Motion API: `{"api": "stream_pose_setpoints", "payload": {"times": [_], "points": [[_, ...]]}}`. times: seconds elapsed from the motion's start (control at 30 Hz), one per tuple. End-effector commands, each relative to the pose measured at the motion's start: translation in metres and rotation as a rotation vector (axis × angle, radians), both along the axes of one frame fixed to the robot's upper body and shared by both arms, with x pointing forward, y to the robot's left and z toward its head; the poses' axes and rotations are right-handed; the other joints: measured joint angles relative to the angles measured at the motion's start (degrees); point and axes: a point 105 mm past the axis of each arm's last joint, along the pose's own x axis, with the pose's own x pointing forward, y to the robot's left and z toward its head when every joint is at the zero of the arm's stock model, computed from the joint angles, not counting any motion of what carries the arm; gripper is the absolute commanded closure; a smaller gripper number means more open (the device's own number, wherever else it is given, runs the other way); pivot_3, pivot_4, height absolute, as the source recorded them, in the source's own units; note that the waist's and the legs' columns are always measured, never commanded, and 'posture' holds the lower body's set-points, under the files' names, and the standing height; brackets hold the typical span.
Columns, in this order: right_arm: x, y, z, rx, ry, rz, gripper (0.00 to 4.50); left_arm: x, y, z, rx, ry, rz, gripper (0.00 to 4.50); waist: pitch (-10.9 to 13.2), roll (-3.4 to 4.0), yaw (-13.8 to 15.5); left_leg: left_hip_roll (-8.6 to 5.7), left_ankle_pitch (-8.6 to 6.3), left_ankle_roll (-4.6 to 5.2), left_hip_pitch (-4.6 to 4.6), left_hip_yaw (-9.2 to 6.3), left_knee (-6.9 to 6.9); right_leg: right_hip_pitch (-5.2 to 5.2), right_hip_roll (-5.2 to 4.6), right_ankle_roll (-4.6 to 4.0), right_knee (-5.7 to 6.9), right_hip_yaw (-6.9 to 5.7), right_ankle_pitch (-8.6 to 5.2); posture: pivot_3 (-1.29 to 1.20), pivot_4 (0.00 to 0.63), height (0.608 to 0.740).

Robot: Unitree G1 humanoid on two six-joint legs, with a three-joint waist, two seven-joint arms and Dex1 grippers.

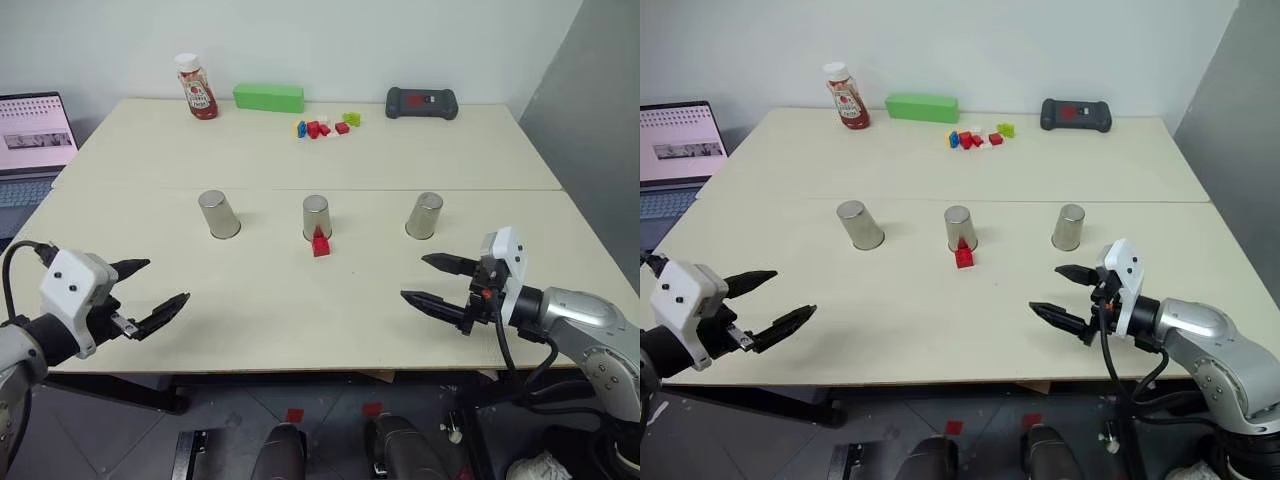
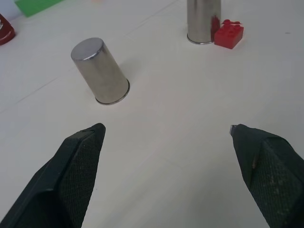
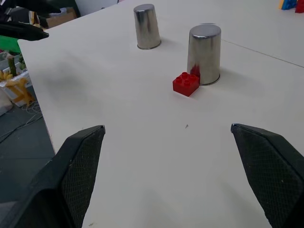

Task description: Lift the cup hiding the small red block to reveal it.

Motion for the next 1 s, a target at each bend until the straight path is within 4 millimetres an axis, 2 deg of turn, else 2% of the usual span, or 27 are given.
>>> {"api": "stream_pose_setpoints", "payload": {"times": [0.03,0.53,1.0], "points": [[-0.0003,-0.0008,0.0130,0.008,-0.064,0.002,0.00,0.0025,-0.0007,0.0106,0.005,-0.052,-0.002,0.04,0.00,0.00,0.00,0.00,0.00,0.00,0.00,0.00,0.00,0.00,0.00,0.00,0.00,0.00,0.00,0.00,0.150,0.740],[0.0008,-0.0021,0.0151,0.006,-0.082,-0.017,0.00,0.0103,-0.0043,0.0149,0.009,-0.059,0.008,0.04,0.00,0.00,0.00,0.00,0.00,0.00,-0.01,0.01,-0.02,-0.01,0.00,0.00,0.00,0.00,0.00,0.00,0.150,0.740],[-0.0015,0.0003,0.0140,-0.002,-0.071,0.012,0.00,0.0055,-0.0048,0.0123,-0.001,-0.064,0.024,0.04,0.00,0.00,0.01,0.00,0.00,0.00,-0.01,0.01,-0.02,-0.01,0.00,0.00,0.00,0.01,0.00,0.00,0.150,0.740]]}}
